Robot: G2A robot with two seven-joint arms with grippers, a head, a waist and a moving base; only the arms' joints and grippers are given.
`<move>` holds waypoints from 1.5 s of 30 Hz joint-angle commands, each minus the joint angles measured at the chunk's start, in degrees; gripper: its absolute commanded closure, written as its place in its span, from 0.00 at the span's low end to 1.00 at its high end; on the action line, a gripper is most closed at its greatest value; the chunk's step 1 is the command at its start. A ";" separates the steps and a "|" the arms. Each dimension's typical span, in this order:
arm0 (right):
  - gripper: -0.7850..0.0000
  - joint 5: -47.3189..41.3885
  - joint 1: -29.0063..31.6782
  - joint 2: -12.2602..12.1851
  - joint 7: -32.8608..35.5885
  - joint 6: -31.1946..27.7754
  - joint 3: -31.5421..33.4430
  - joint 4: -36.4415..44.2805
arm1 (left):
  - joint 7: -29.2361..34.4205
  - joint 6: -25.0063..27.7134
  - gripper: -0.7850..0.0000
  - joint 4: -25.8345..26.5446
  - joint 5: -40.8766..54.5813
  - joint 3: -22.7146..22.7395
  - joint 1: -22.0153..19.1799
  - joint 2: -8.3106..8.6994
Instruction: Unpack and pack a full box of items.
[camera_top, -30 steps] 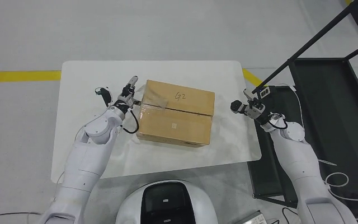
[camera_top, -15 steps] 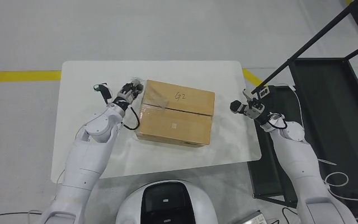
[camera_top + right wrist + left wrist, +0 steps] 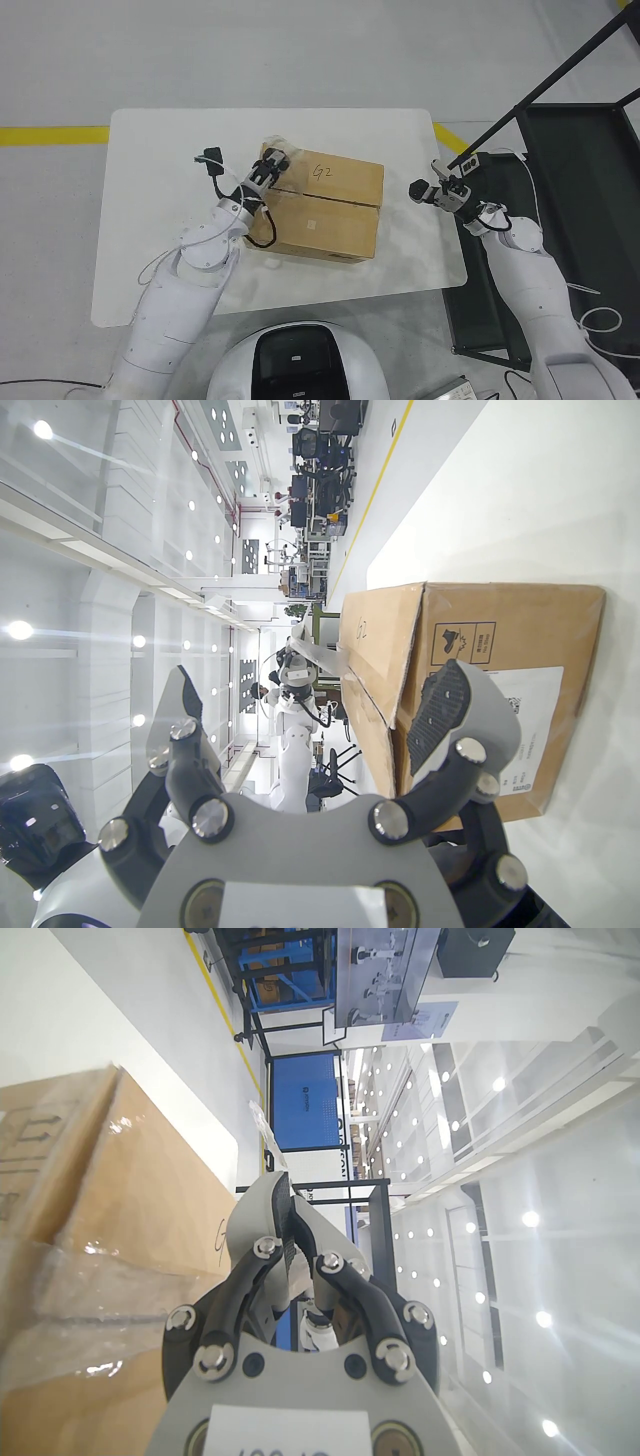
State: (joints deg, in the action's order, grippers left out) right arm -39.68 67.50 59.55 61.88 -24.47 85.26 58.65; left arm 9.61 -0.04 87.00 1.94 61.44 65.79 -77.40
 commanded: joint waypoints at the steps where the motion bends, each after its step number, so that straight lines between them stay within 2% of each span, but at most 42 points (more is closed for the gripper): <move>1: 0.00 -0.09 0.22 -0.04 -0.15 -0.14 0.30 -0.06 | -1.22 -0.49 1.00 -0.19 -1.49 -1.48 -0.19 -0.31; 16: 0.00 -0.73 2.33 -0.48 -0.24 -0.15 3.01 -0.02 | -6.21 -0.98 1.00 -5.15 -6.07 -9.25 -2.16 -2.84; 17: 0.00 -0.69 2.37 -0.46 -0.27 -0.11 2.94 0.15 | -6.19 -0.85 0.93 -5.51 -6.29 -9.66 -2.29 -2.99; 19: 0.00 -0.68 2.44 -0.42 -0.33 -0.05 2.85 0.38 | -6.42 -0.70 0.50 -6.18 -7.14 -10.39 -2.52 -3.26; 20: 0.00 -0.66 2.46 -0.41 -0.38 -0.03 2.85 0.45 | -6.40 -0.56 0.00 -6.42 -7.31 -10.77 -2.58 -3.41; 34: 0.00 0.33 3.16 -0.52 -0.97 0.54 3.56 1.91 | -1.85 2.26 0.00 -5.80 -6.50 -12.76 -1.56 -4.46; 40: 0.00 0.79 3.59 -0.60 -1.43 0.75 4.00 3.04 | -0.78 3.55 0.00 -5.39 -5.87 -12.21 -1.14 -4.63; 45: 0.00 1.21 4.05 -0.72 -2.00 0.87 4.65 3.79 | -1.16 5.25 0.00 -3.78 -3.55 -9.57 -0.14 -4.47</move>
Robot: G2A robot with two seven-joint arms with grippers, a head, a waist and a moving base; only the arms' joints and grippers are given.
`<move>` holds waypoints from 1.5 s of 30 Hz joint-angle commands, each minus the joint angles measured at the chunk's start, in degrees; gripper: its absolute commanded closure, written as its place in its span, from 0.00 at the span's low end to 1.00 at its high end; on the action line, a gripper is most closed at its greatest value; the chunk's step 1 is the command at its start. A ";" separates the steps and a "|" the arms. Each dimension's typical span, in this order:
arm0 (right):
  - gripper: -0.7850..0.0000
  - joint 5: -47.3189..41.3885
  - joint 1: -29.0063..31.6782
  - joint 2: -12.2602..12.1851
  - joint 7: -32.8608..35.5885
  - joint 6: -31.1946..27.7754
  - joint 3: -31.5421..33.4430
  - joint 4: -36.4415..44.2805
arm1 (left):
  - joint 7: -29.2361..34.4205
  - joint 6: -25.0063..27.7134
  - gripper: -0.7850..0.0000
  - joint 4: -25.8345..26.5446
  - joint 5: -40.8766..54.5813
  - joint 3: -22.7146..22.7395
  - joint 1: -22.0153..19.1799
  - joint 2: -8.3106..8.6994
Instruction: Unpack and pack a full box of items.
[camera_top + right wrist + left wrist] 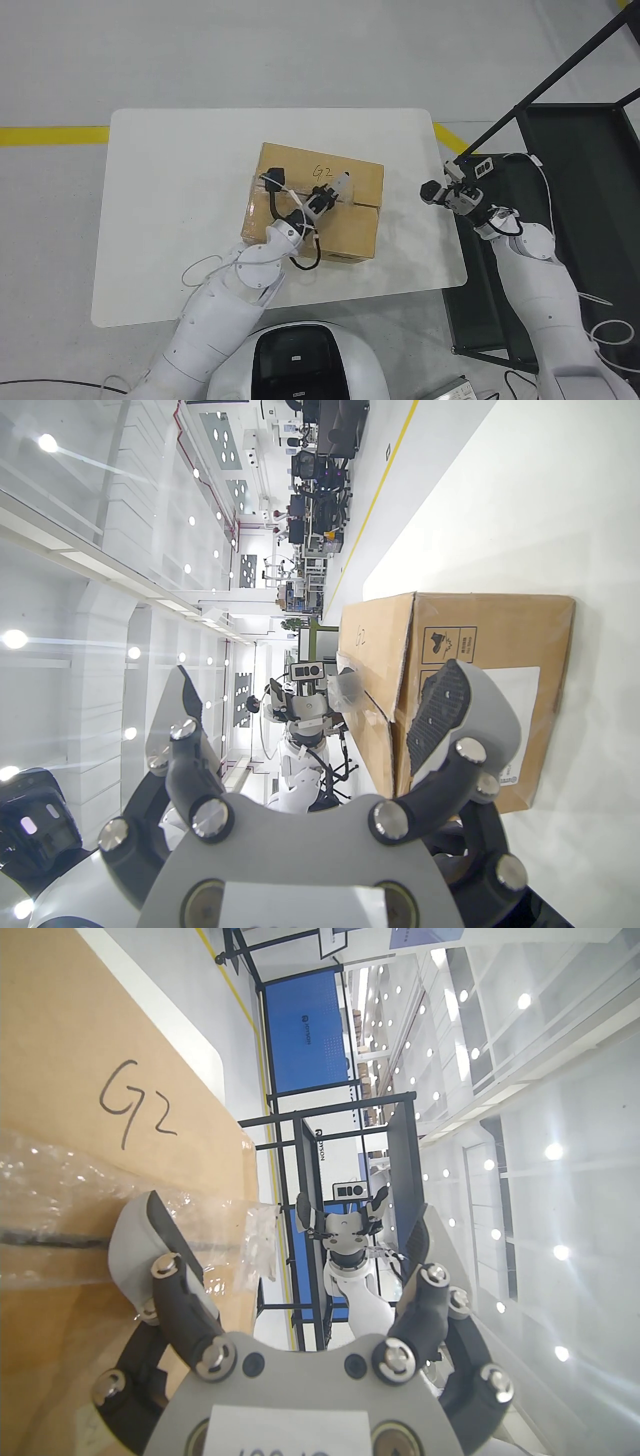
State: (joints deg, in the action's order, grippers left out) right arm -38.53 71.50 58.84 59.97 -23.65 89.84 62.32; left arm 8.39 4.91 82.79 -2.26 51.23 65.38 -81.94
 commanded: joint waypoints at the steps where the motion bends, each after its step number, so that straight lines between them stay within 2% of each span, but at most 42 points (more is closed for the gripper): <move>1: 0.00 0.19 0.07 -0.04 -0.17 0.10 0.18 0.28 | 0.37 0.52 0.00 0.99 1.31 1.33 0.58 0.16; 14: 0.00 0.77 -0.13 0.00 -1.50 1.06 0.26 3.96 | 4.21 -1.26 0.00 11.19 0.37 12.60 7.04 2.62; 21: 0.00 -2.39 -2.13 0.53 0.19 3.31 -1.77 5.76 | 5.73 -0.58 0.00 17.31 -2.34 20.40 12.45 4.22; 26: 0.00 -2.37 -3.20 0.77 -0.44 3.92 -2.69 6.19 | 10.65 -1.64 0.00 19.84 -3.41 26.61 14.59 5.44; 30: 0.00 -2.38 -3.10 0.84 -0.60 4.55 -2.92 6.48 | 16.93 -3.95 0.00 20.10 -4.46 32.14 13.72 6.53; 38: 0.00 -3.47 -2.67 1.23 -1.42 7.51 -4.46 9.19 | 30.44 -8.00 0.00 15.72 -5.71 39.55 8.48 8.48; 43: 0.00 -2.07 -3.89 1.47 -3.18 10.38 -6.06 13.01 | 38.68 -7.39 0.00 12.93 -8.51 42.85 6.21 9.85; 45: 0.00 0.67 -5.23 1.55 -4.21 12.75 -7.56 14.16 | 39.57 -5.45 0.00 12.54 -8.56 44.28 6.29 10.25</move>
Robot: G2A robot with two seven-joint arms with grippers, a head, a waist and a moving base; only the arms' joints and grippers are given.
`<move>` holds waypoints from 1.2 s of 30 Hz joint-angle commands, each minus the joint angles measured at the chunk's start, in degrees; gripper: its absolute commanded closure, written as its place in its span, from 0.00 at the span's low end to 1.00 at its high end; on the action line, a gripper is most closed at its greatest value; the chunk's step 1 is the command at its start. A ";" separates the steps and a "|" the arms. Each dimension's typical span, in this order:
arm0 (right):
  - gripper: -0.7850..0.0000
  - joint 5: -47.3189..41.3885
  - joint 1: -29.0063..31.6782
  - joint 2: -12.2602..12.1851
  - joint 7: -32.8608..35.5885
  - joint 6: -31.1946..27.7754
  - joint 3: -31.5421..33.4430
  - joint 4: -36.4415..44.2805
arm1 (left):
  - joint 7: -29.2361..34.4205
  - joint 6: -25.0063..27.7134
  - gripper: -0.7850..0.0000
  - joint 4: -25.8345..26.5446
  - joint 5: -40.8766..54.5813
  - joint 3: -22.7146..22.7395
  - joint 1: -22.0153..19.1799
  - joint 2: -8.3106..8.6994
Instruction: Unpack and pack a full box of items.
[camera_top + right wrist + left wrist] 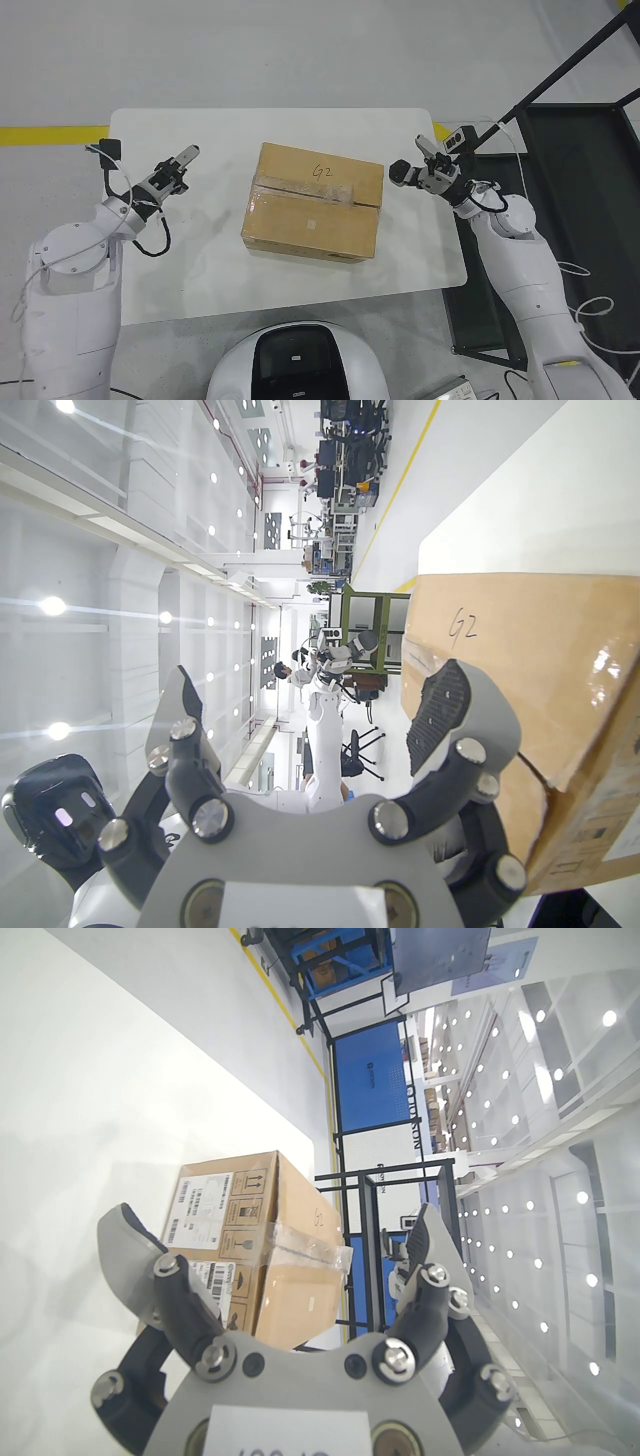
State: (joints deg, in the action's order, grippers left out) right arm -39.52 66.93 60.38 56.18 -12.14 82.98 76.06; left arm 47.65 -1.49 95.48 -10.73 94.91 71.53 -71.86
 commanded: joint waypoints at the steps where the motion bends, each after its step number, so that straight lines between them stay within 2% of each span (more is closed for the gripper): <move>1: 0.00 3.77 -1.64 0.03 -0.87 3.22 -1.73 1.00 | 1.22 1.64 0.00 -0.13 -0.79 1.01 0.24 0.40; 5: 0.00 7.24 -5.66 0.70 -3.90 6.95 -5.87 1.88 | 4.35 2.88 0.00 0.84 -0.55 3.32 1.08 1.17; 9: 0.00 6.78 -8.81 1.66 -4.45 8.86 -10.02 0.79 | 6.62 3.68 0.00 2.84 -2.24 5.34 2.32 1.95; 13: 0.00 6.21 -9.18 1.83 -4.26 8.86 -10.56 0.41 | 8.47 3.47 0.00 4.07 -3.46 7.04 2.63 2.67; 17: 0.00 6.21 -9.18 1.83 -4.26 8.86 -10.56 0.41 | 9.08 2.30 0.00 2.26 -1.32 8.38 0.92 3.17; 20: 0.00 6.21 -9.18 1.83 -4.26 8.86 -10.56 0.41 | 8.88 1.79 0.00 -0.31 1.07 8.55 -0.68 3.40; 27: 0.00 6.06 -9.07 1.85 -4.53 8.91 -10.56 0.54 | 8.88 1.79 0.00 -0.31 1.07 8.55 -0.68 3.40; 30: 0.00 3.15 -8.46 2.19 -6.27 10.45 -10.94 3.24 | 8.88 1.79 0.00 -0.31 1.07 8.55 -0.68 3.40; 36: 0.00 -1.49 -10.81 3.99 -10.36 13.68 -16.52 4.81 | 8.88 1.79 0.00 -0.31 1.07 8.55 -0.68 3.40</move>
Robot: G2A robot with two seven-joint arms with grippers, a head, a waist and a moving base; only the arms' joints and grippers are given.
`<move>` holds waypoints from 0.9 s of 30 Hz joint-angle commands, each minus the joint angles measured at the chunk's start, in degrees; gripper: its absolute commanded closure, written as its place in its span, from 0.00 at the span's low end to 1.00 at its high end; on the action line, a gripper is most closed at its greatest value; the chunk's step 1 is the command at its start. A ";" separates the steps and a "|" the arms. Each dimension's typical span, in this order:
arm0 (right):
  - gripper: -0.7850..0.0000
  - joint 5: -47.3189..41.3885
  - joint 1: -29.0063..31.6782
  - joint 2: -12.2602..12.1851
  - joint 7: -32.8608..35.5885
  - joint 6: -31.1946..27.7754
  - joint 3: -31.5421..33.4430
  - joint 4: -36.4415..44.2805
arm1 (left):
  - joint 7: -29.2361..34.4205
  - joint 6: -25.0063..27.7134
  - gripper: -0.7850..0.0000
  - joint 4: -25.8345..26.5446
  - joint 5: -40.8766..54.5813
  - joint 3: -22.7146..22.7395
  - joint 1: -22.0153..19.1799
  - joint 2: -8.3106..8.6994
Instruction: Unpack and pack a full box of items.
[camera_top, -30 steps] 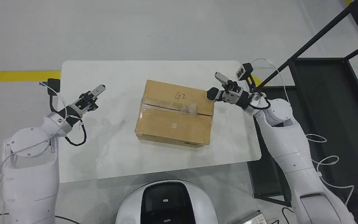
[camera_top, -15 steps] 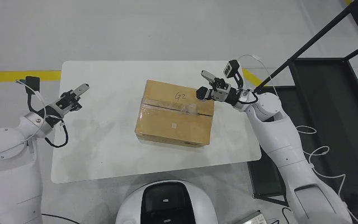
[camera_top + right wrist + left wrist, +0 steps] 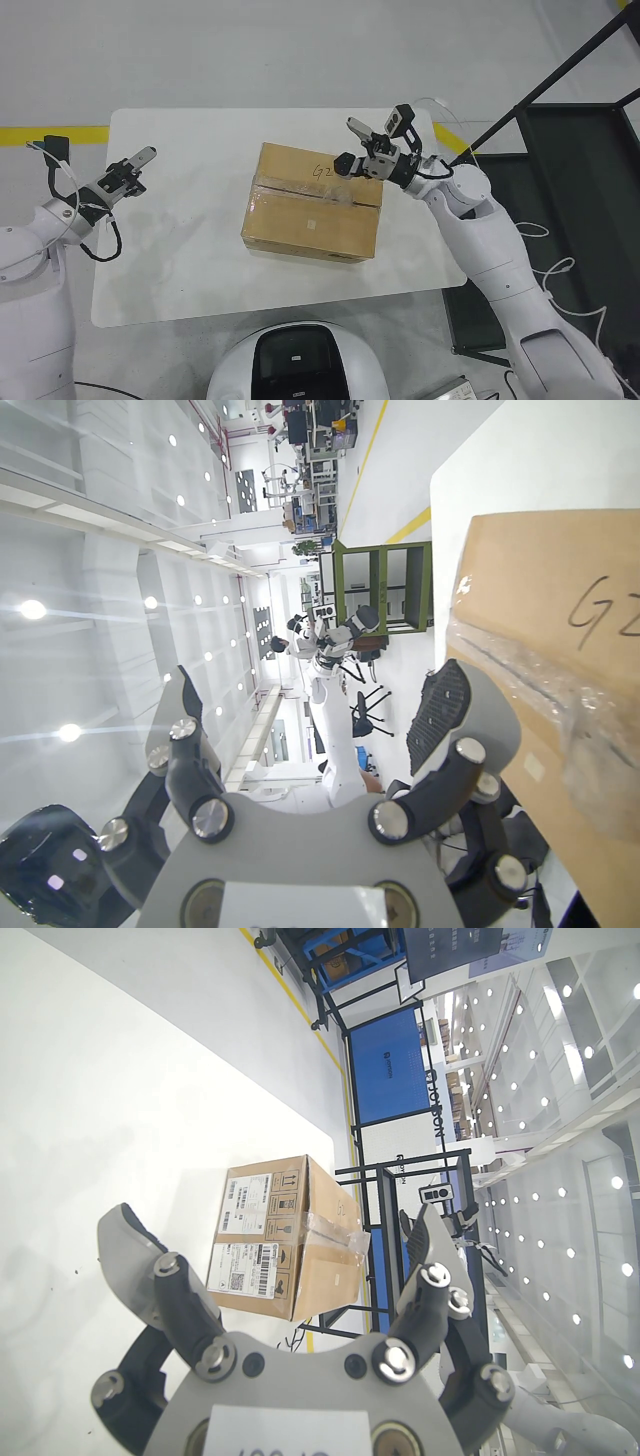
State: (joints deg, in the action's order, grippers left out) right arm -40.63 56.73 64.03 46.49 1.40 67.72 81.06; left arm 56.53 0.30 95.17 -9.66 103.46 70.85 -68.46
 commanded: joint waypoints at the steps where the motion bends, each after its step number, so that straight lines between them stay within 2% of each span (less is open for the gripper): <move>1: 0.00 -0.51 -1.29 0.80 -1.51 0.37 -2.97 -0.44 | 0.00 0.00 0.00 0.00 0.00 0.00 0.00 0.00; 4: 0.00 0.32 -3.53 2.38 -3.63 1.20 -8.89 -2.25 | 0.00 0.00 0.00 0.00 0.00 0.00 0.00 0.00; 9: 0.00 3.36 -7.43 5.12 -8.47 -0.79 -16.73 -6.57 | 0.00 0.00 0.00 0.00 0.00 0.00 0.00 0.00; 11: 0.00 0.83 -8.11 6.12 -9.12 -1.63 -18.13 -7.62 | 0.00 0.00 0.00 0.00 0.00 0.00 0.00 0.00; 17: 0.00 1.17 -11.03 8.46 -11.49 -4.76 -21.60 -10.77 | 0.00 0.00 0.00 0.00 0.00 0.00 0.00 0.00; 27: 0.00 7.36 -14.77 12.04 -17.08 -5.29 -27.40 -15.54 | 0.00 0.00 0.00 0.00 0.00 0.00 0.00 0.00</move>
State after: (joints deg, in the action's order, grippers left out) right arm -33.31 42.09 75.84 29.64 -4.05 40.50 65.98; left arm 56.53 0.30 95.17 -9.66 103.46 70.85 -68.46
